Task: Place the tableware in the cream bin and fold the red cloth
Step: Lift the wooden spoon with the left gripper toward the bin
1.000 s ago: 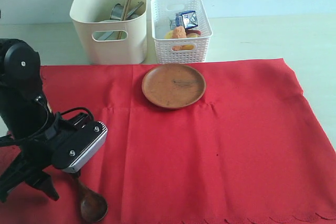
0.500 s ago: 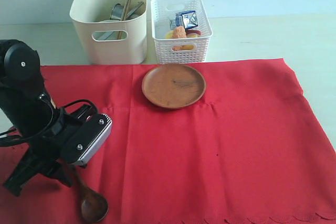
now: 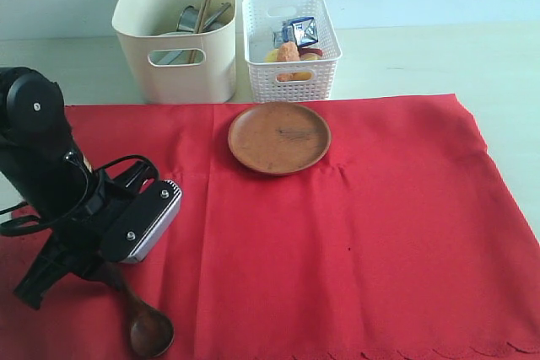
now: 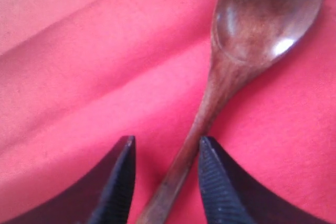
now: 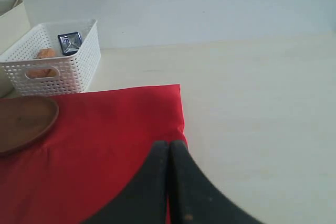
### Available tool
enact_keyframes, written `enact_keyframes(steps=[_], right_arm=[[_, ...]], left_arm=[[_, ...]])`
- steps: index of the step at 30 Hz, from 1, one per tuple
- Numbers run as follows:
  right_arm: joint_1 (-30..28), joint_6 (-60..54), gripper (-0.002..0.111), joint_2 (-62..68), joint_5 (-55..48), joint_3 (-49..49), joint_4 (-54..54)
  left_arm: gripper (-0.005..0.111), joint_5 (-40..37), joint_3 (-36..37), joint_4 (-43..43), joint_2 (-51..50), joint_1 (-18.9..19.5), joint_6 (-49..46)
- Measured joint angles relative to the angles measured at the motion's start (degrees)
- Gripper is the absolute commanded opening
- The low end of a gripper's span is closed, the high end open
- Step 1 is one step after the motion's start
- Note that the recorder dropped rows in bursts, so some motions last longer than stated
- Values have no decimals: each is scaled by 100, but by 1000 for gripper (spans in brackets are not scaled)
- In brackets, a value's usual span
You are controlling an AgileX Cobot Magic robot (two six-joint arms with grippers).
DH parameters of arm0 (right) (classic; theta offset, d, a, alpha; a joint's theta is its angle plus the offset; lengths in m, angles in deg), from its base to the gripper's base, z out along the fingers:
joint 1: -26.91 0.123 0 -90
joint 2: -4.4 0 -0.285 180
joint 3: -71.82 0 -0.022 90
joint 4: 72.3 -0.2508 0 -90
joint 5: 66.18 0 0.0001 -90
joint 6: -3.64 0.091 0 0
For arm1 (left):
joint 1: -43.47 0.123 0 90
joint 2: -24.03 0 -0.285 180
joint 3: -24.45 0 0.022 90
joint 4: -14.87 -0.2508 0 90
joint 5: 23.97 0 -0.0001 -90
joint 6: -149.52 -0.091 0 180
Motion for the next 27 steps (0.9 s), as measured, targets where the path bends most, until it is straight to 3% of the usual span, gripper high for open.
enact_keyframes(steps=[12,15,19,27], right_arm=[[0,0,0,0,0,0,0],[0,0,0,0,0,0,0],[0,0,0,0,0,0,0],[0,0,0,0,0,0,0]], left_arm=[[37,97,138,0,-124,0,-14],[28,262,152,0,-124,0,-24],[0,356,164,-56,-124,0,-24],[0,237,164,-121,-44,0,-2]])
